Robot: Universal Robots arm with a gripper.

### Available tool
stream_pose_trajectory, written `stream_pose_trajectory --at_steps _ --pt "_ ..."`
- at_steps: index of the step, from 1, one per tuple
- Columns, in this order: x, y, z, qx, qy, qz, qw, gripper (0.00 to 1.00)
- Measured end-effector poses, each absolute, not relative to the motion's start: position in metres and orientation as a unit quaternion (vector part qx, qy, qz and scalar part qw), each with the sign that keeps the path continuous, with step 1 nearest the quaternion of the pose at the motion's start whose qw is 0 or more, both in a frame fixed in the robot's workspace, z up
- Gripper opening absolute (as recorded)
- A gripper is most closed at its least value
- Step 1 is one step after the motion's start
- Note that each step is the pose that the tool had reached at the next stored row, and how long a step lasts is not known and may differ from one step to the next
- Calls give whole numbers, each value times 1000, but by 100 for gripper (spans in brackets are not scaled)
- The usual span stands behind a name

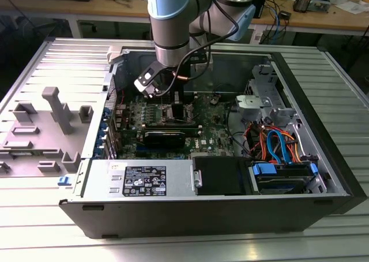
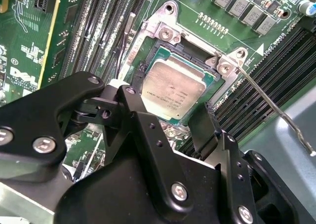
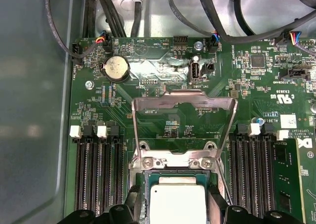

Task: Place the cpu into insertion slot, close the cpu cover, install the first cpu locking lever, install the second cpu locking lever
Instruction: 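Place the cpu into insertion slot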

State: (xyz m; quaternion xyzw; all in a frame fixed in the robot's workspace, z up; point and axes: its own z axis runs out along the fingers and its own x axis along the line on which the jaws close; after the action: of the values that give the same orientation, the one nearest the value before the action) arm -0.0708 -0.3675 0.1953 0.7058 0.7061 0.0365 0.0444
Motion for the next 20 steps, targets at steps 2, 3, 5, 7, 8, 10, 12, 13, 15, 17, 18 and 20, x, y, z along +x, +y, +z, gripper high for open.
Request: stream_pose_trajectory --at_steps 2,3,5,7,8,10,12,13,15,17,18,20 --pt "-71 -368 195 706 706 36 44 62" --pt "-71 -368 195 706 706 36 44 62" --pt "-71 -367 195 706 706 37 44 68" --pt "-71 -368 195 706 706 37 44 75" --pt "-71 -368 195 706 706 37 44 75" --pt "-71 -368 195 706 706 36 44 75" --pt "-71 -368 195 706 706 36 44 75" --pt "-71 -367 195 706 706 36 45 75" --pt "-71 -368 196 706 706 33 47 75" --pt "-71 -367 196 705 707 23 58 75" --pt "-71 -367 196 705 707 21 60 75" --pt "-71 -367 196 705 707 20 61 75"
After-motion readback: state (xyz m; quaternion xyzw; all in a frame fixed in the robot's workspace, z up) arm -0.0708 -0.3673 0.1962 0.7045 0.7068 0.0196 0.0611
